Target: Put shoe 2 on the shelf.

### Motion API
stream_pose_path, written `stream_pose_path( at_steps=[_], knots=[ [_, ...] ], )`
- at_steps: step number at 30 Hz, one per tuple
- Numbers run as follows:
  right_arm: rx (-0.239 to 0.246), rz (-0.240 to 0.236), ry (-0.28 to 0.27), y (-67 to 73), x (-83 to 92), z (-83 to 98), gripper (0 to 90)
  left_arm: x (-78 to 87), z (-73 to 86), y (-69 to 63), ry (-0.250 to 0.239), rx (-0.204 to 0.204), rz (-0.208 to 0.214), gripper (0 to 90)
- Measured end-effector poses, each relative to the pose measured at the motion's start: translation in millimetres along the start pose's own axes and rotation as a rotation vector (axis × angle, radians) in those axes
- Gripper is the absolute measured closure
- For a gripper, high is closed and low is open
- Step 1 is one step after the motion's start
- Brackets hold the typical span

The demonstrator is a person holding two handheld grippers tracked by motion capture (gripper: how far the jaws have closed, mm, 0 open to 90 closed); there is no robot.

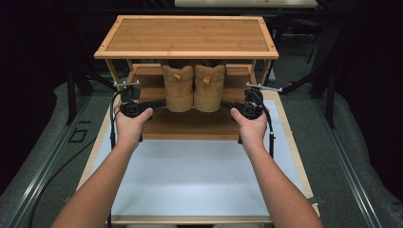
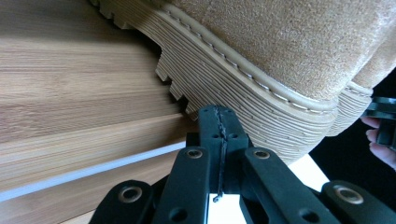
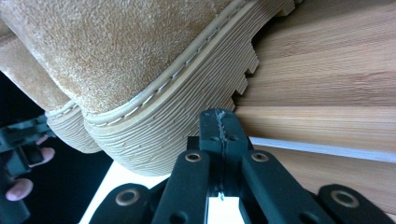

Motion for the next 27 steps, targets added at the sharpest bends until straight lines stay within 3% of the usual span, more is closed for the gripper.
stream_pose_path(
  at_steps=[8,14,20,24,27],
  knots=[
    [0.003,0.001,0.007,-1.1,0.1,3.1,90.0,0.3,1.6,2.9,0.001,0.004,0.002,90.0],
    [-0.032,-0.034,-0.006,-5.3,-0.8,5.1,90.0,0.7,2.1,3.6,0.005,0.014,0.010,90.0],
    [-0.022,-0.038,-0.003,-5.4,1.5,4.5,90.0,1.9,2.7,5.2,0.008,0.019,0.012,90.0],
    [-0.007,-0.042,0.000,-5.4,6.8,5.4,90.0,7.0,6.3,7.3,0.009,0.016,0.003,90.0],
    [0.049,-0.010,0.024,-8.6,17.4,8.8,90.0,16.2,15.5,7.4,0.018,-0.007,0.011,90.0]
  ],
)
Point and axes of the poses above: each handheld gripper's, and its own axes: x roughly backward along the jaws, z roughly out of its underside, y roughly to its left, the point moved 4 cm from there along -x, roughly forward along the jaws, and after that the axes turned 12 degrees about -y, right-handed, at the moved point
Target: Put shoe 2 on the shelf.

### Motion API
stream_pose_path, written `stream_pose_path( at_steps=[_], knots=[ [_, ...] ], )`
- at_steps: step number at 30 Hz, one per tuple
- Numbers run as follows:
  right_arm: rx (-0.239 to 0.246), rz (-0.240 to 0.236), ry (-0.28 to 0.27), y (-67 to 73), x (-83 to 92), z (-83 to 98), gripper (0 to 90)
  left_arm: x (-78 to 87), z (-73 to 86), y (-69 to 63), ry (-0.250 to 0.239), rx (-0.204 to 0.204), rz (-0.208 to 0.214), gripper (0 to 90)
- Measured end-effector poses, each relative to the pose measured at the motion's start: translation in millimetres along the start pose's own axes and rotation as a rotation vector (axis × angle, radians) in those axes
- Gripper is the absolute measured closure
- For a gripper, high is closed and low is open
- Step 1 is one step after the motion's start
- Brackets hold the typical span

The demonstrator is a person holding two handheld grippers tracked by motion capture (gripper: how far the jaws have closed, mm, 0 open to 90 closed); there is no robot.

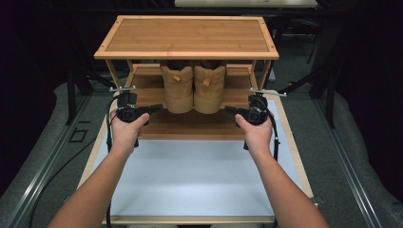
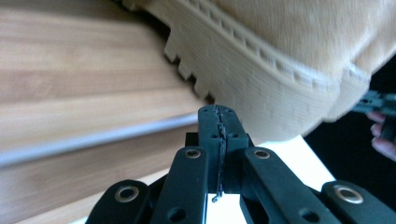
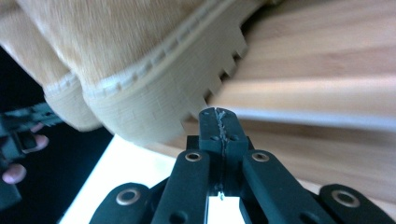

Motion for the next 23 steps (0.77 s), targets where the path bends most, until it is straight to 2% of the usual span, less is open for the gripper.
stream_pose_path(
  at_steps=[6,8,12,15,16,17,18,20,21,23],
  knots=[
    [0.024,0.033,-0.001,-18.4,28.2,18.4,90.0,19.2,32.2,11.2,0.049,-0.068,-0.027,85.1],
    [0.035,0.053,0.000,-26.4,38.1,27.3,90.0,28.3,46.1,18.5,0.056,-0.094,-0.052,82.7],
    [0.069,0.106,0.008,-45.0,55.0,49.9,87.9,45.6,69.7,35.5,0.076,-0.146,-0.092,70.1],
    [0.085,0.128,0.016,-59.6,65.8,69.0,79.1,60.0,89.0,55.3,0.078,-0.144,-0.132,59.0],
    [0.101,0.152,0.001,-65.0,68.0,75.3,76.1,64.5,95.3,62.6,0.085,-0.153,-0.140,55.6],
    [0.107,0.159,0.011,-70.3,71.8,81.6,73.0,69.5,103.2,72.1,0.100,-0.160,-0.155,52.2],
    [0.124,0.188,0.022,-77.2,75.7,89.3,68.3,71.8,108.0,77.9,0.101,-0.160,-0.163,49.5],
    [0.139,0.204,0.010,-86.8,77.8,99.9,59.6,79.1,120.5,93.6,0.112,-0.141,-0.191,46.0],
    [0.167,0.250,0.007,-92.6,80.3,105.0,55.1,82.5,126.2,101.0,0.111,-0.135,-0.210,43.4],
    [0.233,0.283,0.023,-103.4,84.3,113.3,47.3,88.5,134.6,114.1,0.118,-0.141,-0.248,40.2]
  ],
)
Point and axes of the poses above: each handheld gripper's, and its own axes: x roughly backward along the jaws, z roughly out of its underside, y roughly to its left, the point moved 4 cm from there along -x, roughly forward along the jaws, and after that the axes turned 12 degrees about -y, right-handed, at the moved point
